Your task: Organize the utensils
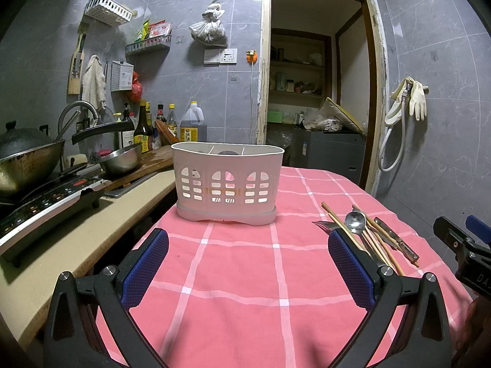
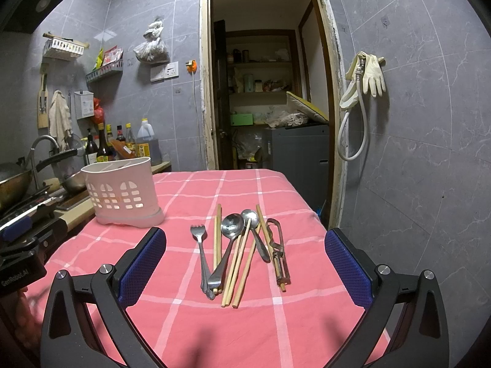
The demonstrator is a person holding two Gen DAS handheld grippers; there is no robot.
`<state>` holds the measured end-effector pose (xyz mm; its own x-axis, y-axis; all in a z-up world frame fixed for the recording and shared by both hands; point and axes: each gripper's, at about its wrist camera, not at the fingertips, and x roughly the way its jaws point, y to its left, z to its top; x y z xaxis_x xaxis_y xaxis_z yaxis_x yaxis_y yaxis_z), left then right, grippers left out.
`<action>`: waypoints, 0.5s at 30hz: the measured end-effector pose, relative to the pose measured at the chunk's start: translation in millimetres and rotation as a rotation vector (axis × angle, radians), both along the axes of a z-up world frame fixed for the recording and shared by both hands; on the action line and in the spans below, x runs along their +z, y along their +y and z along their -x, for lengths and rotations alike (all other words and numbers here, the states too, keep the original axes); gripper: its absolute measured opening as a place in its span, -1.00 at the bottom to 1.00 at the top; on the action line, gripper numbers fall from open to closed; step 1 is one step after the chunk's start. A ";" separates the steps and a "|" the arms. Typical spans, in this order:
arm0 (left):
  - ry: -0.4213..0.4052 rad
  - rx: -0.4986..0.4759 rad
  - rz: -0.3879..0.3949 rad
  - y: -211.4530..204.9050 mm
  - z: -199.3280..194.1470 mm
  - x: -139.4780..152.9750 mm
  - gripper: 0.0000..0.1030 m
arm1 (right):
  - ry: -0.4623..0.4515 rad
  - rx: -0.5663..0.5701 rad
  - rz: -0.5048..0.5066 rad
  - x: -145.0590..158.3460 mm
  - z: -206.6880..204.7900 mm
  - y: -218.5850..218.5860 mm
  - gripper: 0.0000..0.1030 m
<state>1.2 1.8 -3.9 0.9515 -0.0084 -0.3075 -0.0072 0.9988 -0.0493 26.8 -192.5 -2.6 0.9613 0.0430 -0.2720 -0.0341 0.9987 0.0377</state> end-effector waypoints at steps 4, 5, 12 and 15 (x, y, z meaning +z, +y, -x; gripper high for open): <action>0.000 0.001 0.001 7.0 1.5 -0.6 0.98 | -0.001 0.000 0.000 0.2 1.1 0.3 1.00; 0.001 0.001 0.000 7.2 1.6 -0.7 0.98 | 0.000 0.000 0.000 0.5 1.7 0.7 1.00; -0.001 0.009 -0.021 5.8 0.5 3.8 0.98 | 0.001 0.009 0.025 1.4 -3.6 -0.6 1.00; -0.001 0.006 -0.048 3.9 -8.3 14.4 0.98 | 0.006 0.019 0.040 8.1 -12.3 -4.6 1.00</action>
